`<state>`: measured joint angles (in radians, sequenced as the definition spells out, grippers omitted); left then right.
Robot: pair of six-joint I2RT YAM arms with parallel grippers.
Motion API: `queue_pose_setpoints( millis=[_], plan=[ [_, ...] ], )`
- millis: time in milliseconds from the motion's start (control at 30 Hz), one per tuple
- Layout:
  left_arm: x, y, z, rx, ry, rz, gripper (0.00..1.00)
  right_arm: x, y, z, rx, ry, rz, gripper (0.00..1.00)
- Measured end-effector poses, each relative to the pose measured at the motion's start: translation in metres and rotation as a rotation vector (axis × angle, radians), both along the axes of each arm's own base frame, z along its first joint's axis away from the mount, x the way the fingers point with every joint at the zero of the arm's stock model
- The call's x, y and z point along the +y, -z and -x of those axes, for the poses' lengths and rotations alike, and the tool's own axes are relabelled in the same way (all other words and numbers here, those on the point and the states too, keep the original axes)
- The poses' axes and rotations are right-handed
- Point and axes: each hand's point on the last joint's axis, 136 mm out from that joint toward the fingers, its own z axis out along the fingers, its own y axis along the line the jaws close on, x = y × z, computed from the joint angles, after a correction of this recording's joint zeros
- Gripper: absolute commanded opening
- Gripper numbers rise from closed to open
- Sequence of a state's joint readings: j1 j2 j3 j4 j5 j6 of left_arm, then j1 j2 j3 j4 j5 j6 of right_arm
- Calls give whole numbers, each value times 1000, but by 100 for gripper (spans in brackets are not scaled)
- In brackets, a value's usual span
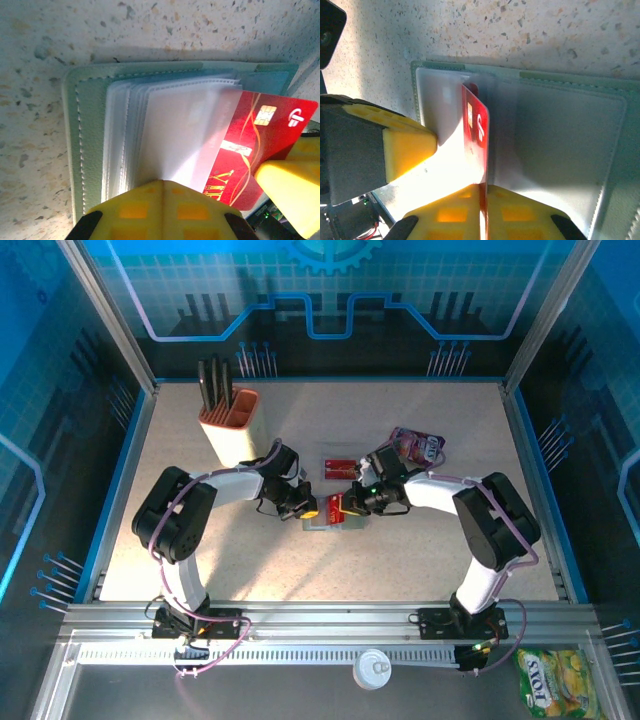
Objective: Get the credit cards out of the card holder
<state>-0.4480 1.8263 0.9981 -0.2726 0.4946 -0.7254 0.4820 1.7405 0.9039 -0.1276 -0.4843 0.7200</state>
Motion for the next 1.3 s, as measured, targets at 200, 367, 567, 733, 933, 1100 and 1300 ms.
queue_pose_setpoints(
  millis=[200, 367, 567, 733, 933, 1100, 1300],
  plan=[
    [0, 0, 0, 0, 0, 0, 0, -5, -2, 5, -3, -14, 25, 11],
    [0, 0, 0, 0, 0, 0, 0, -9, -1, 7, -4, -16, 51, 11],
    [0, 0, 0, 0, 0, 0, 0, -12, -3, 5, -10, -18, 77, 10],
    [0, 0, 0, 0, 0, 0, 0, -13, -4, 3, -13, -19, 88, 11],
    [0, 0, 0, 2, 0, -1, 0, -10, -9, 1, -22, -22, 84, 13],
    [0, 0, 0, 3, 0, -2, 0, -6, -9, 2, -22, -26, 80, 15],
    [0, 0, 0, 4, 0, -2, 0, -4, -10, 4, -14, -24, 78, 11]
  ],
)
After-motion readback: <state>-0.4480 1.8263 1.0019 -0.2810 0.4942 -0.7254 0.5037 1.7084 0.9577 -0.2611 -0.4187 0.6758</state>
